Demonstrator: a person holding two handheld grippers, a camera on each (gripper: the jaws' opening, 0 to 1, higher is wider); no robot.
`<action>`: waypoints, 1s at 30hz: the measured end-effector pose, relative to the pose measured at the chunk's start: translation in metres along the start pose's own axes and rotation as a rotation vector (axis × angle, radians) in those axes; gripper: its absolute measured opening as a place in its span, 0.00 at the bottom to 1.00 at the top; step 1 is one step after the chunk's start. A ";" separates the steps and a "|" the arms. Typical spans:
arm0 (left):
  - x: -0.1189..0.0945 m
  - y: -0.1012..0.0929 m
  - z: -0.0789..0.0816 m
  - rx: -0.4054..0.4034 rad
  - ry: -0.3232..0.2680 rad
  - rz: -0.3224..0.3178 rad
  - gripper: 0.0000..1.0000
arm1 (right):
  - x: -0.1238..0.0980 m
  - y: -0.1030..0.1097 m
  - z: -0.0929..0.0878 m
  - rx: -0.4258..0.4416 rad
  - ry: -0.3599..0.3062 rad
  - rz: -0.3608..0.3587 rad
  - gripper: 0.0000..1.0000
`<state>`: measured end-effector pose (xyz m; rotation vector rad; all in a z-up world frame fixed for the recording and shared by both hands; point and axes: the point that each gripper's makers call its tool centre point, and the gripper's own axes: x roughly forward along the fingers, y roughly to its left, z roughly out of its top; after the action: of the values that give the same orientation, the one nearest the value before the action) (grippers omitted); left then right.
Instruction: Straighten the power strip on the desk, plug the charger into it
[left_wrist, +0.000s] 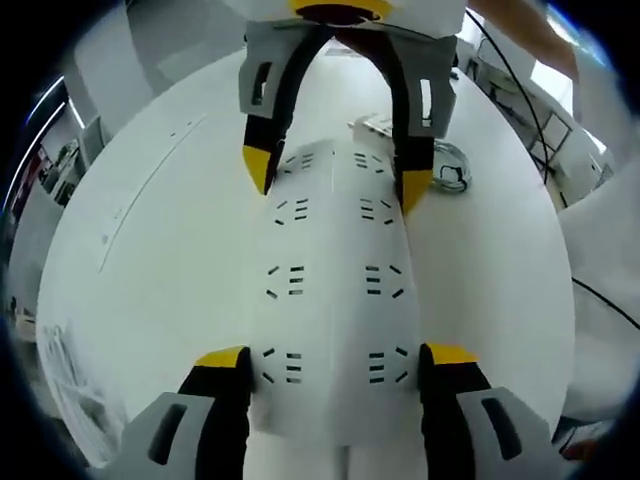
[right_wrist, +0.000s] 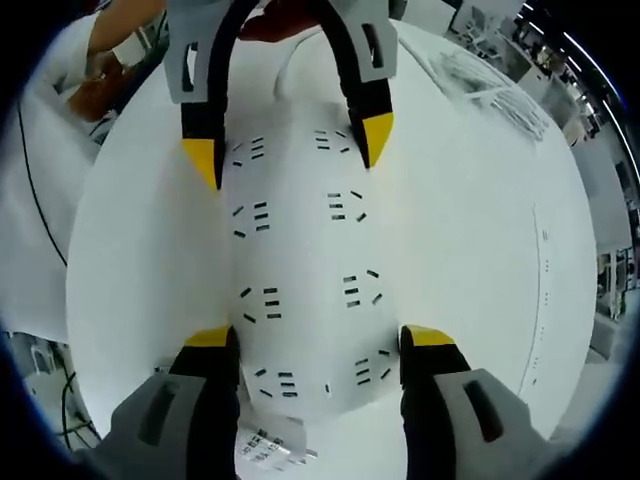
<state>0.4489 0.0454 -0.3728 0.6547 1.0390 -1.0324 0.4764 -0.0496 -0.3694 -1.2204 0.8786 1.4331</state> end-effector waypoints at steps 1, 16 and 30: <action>0.000 0.001 0.000 -0.008 0.000 0.003 0.70 | 0.000 0.000 -0.001 -0.017 0.010 -0.001 0.64; 0.000 0.012 -0.008 0.018 0.011 -0.008 0.69 | 0.000 -0.001 -0.004 0.028 -0.009 -0.002 0.63; 0.001 0.002 -0.007 0.104 0.038 -0.036 0.69 | 0.000 -0.001 -0.006 0.121 -0.028 -0.032 0.63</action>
<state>0.4477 0.0520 -0.3765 0.7447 1.0380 -1.1155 0.4786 -0.0552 -0.3708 -1.1165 0.9091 1.3485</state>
